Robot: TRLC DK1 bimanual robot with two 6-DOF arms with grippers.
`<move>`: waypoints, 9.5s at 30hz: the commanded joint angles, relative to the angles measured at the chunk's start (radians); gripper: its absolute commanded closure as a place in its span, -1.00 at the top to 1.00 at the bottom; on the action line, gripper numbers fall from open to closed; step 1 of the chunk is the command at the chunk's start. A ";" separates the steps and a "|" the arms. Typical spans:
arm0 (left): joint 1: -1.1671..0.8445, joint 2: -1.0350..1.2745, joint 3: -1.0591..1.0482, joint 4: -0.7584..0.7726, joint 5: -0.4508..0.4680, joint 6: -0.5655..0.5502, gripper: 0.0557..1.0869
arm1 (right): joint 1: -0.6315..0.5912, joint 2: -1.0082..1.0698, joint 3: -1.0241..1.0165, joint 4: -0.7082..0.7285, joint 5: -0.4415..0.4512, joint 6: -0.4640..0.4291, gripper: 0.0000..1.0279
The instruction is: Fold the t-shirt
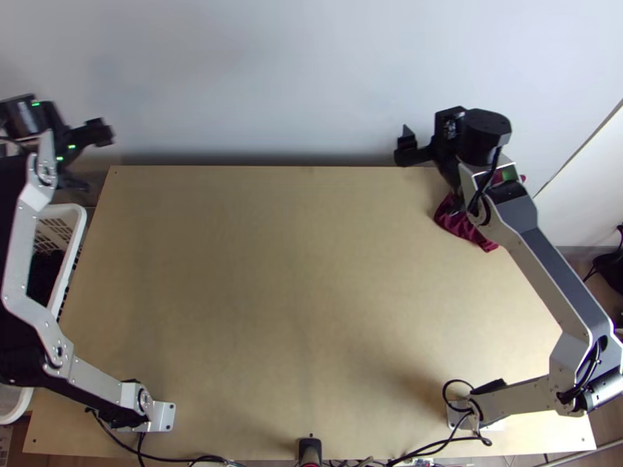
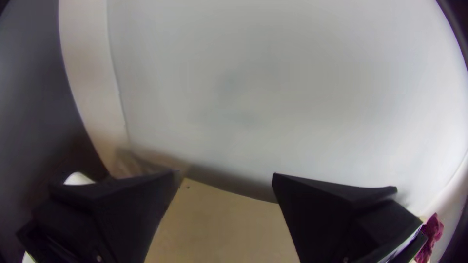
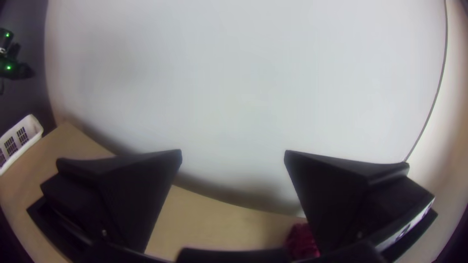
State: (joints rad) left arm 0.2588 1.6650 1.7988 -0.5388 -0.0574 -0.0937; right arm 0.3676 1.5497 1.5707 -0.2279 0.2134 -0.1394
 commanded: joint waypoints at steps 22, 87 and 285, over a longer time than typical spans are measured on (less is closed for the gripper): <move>0.637 0.420 -0.015 0.152 0.004 0.149 0.90 | 0.149 -0.042 -0.113 -0.044 0.073 0.037 0.90; 0.735 0.920 0.424 0.166 0.047 0.199 -0.92 | 0.215 -0.214 -0.172 -0.145 0.164 -0.094 0.90; 0.258 -0.458 -0.679 -0.234 0.465 0.221 0.90 | 0.507 0.544 0.150 -0.114 -0.016 0.216 0.87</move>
State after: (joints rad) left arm 0.4671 1.2282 1.1671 -0.7742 0.3904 0.1104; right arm 0.8349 1.9339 1.5085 -0.2611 0.2203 0.0746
